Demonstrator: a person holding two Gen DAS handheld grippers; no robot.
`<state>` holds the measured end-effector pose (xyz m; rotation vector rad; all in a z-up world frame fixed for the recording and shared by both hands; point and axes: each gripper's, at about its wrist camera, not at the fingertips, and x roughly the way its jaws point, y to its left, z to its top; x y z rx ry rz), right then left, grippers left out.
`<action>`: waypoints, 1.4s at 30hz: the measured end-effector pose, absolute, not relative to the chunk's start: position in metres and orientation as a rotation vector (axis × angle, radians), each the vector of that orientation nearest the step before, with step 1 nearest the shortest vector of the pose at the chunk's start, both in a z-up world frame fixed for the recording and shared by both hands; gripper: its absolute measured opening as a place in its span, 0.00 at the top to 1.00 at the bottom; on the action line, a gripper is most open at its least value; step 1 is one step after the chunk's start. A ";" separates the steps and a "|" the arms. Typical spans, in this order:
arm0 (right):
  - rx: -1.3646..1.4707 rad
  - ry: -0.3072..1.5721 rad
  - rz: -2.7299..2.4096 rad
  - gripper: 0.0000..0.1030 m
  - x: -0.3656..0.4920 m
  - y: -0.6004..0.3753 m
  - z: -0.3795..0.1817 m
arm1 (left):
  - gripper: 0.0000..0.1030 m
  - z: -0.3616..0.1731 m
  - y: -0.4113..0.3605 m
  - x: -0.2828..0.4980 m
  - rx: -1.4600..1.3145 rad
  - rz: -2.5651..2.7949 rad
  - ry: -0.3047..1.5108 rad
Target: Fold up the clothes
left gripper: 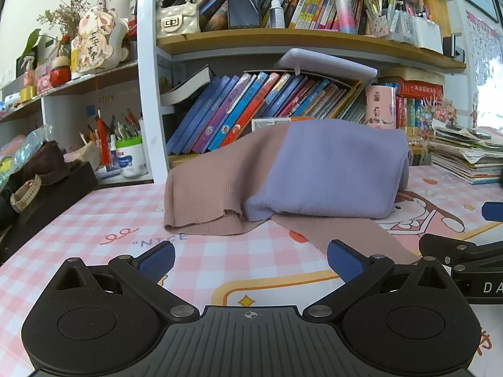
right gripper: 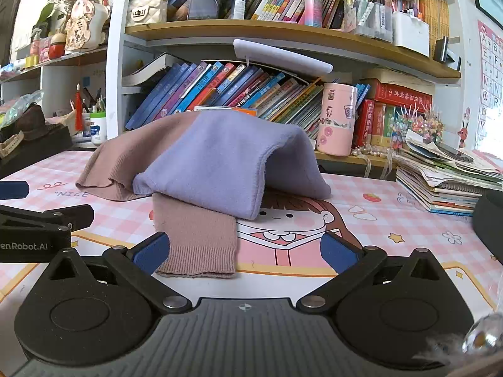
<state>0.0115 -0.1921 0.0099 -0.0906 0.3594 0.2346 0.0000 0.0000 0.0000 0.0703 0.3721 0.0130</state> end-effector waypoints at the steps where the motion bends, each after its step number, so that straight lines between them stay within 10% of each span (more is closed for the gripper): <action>1: -0.091 0.360 0.234 0.00 0.012 -0.192 0.010 | 0.00 0.000 0.000 0.000 0.071 0.012 0.371; 42: -0.087 0.361 0.234 0.00 0.012 -0.193 0.011 | 0.00 -0.001 -0.003 -0.005 0.088 0.000 0.335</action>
